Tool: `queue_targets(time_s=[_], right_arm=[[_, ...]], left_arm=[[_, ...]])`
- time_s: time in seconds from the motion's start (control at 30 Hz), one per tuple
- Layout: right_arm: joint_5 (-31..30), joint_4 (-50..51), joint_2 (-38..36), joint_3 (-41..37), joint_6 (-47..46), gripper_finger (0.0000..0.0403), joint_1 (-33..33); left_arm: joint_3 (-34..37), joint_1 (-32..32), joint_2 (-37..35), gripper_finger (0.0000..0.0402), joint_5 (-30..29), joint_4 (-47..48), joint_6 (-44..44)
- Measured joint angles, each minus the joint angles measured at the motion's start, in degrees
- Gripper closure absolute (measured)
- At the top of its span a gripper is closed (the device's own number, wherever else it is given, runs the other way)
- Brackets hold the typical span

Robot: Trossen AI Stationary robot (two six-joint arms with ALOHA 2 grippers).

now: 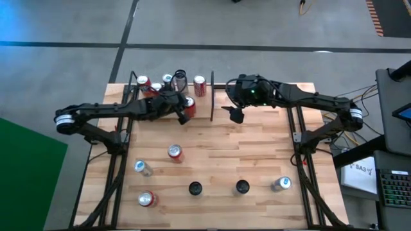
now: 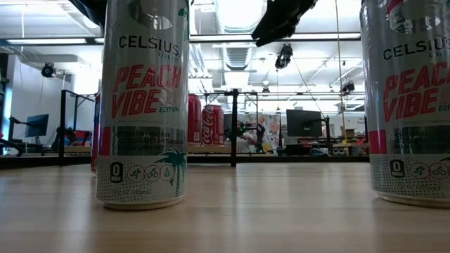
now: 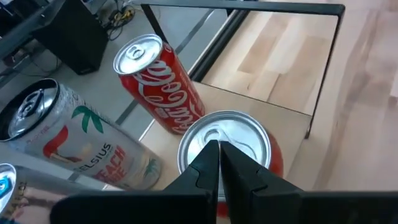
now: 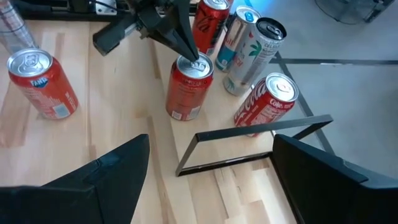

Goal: Place canned beverage on shelf
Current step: Put the red black soda can on the shelf aligned with the other red black soda can

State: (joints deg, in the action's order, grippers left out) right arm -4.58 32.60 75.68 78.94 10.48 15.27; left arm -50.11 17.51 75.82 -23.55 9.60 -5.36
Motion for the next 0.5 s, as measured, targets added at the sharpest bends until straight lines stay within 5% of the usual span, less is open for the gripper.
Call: queue_targets(time_s=[0.5], right_arm=[[0.0,0.1,0.7,0.0,-0.9,0.0074,0.0]], left_arm=[[0.0,0.1,-4.8,0.0402,-6.0,6.9,-1.0]])
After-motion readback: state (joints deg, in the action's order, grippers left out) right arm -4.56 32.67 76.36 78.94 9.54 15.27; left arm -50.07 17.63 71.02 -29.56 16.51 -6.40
